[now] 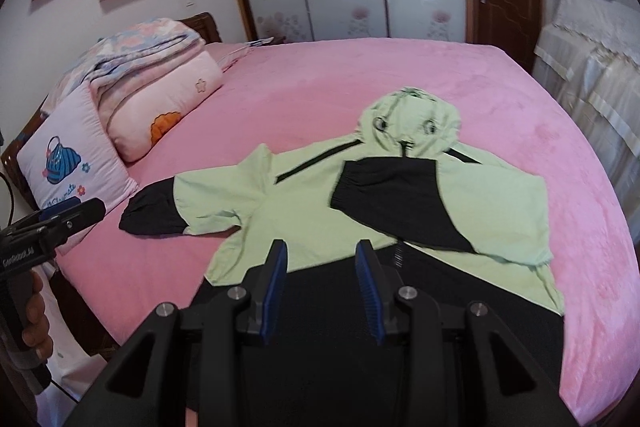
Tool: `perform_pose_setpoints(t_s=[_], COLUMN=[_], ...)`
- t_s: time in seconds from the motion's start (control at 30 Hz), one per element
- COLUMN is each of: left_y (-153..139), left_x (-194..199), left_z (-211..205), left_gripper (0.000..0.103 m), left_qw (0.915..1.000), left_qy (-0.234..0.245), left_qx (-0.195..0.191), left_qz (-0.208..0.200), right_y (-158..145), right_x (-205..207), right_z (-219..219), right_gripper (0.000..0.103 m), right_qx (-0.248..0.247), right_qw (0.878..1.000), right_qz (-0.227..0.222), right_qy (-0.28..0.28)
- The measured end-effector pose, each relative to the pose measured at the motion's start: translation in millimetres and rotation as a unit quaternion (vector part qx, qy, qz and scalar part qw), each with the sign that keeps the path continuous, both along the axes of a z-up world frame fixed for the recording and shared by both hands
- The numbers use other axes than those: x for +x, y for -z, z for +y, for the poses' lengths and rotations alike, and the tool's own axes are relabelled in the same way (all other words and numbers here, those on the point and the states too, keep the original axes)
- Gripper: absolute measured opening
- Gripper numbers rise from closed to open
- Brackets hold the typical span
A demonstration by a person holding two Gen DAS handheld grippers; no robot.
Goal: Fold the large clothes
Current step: 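Grasp the black cuff of the other sleeve with the left gripper, then fold the held sleeve across the jacket body toward the right gripper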
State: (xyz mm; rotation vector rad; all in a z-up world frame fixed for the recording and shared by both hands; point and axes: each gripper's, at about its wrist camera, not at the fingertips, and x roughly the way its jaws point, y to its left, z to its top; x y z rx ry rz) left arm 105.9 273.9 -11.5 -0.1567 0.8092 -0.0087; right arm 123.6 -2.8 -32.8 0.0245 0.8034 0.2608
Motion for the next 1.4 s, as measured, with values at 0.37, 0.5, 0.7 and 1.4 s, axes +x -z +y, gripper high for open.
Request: perform_pose_setpoints(t_s=[0.37,0.5,0.7,1.4], left_y=[134.2,183.5,244.1,178.6], left_x=[73.8,85.9,102.2,124.1], left_z=[199.6,253.3,287.1,203.8], left_gripper=[0.091,0.086,0.062,0.003], left_qw=[0.9708,0.9435,0.9065,0.9589], left_qy=[-0.180,-0.250,-0.296,-0.258], left_qx=[-0.119,-0.174,-0.256,-0.118], left_qz=[0.105,0.130,0.160,-0.006], right_y=[49.5,65.7,81.9,123.1], right_x=[70.2,81.6,92.7,90.8], right_z=[111.4,133.2,143.5,100.1], right_gripper=[0.036,0.036,0.036,0.036], right_qx=[-0.006,-0.009,-0.015,-0.037], right_qw=[0.998,0.996,0.995,0.992], right_qz=[0.031,0.039,0.050,0.101], right_qy=[-0.062,-0.079,-0.090,-0.062])
